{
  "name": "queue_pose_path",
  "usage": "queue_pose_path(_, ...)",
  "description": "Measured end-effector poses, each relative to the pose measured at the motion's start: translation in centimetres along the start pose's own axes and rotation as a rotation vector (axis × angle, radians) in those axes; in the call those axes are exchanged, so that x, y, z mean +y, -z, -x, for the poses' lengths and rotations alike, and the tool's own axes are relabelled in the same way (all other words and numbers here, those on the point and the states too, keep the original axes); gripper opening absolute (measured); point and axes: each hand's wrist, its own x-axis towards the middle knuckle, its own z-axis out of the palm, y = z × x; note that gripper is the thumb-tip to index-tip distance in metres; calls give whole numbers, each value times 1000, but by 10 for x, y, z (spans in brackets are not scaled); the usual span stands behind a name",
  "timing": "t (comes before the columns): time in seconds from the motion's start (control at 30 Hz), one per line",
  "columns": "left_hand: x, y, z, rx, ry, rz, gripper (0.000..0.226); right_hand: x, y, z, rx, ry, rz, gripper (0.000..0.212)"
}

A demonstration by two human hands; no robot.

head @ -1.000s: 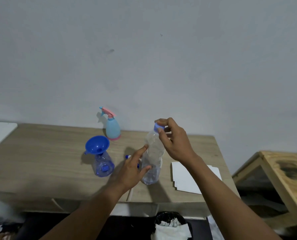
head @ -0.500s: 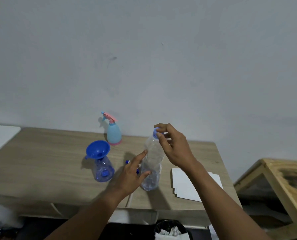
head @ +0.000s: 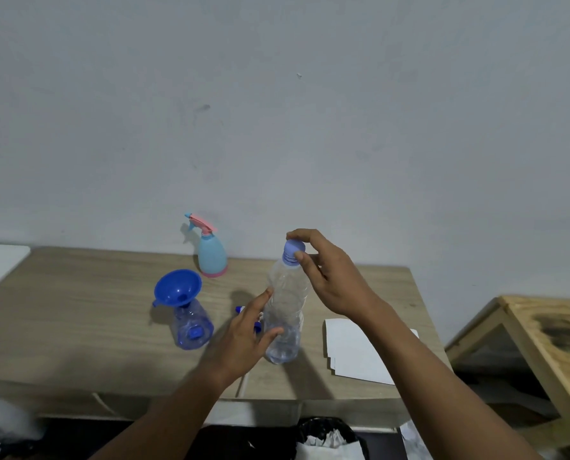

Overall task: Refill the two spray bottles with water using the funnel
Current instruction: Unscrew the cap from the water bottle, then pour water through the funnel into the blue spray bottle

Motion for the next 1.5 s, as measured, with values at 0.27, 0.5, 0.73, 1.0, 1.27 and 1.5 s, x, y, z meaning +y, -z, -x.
queue_pose_path(0.27, -3, -3, 2, 47, -41, -5, 76, 76, -32, 36, 448, -401, -216, 25)
queue_pose_path(0.5, -2, -9, 0, 71, -24, -17, 73, 138, -105, 114, -68, -687, 147, 23)
queue_pose_path(0.73, -6, -11, -1, 34, 1, 17, 76, 139, -126, 127, -374, -580, 314, 27)
queue_pose_path(1.0, -6, -7, 1, -2, -41, -18, 77, 101, -87, 99, 248, -321, -222, 50)
queue_pose_path(1.27, -14, -2, 15, -4, -39, 2, 63, 61, -82, 52, 196, -186, -289, 88)
queue_pose_path(1.5, -14, 49, 35, 441, -205, -221, 53, 50, -103, 36, 279, -174, -206, 110)
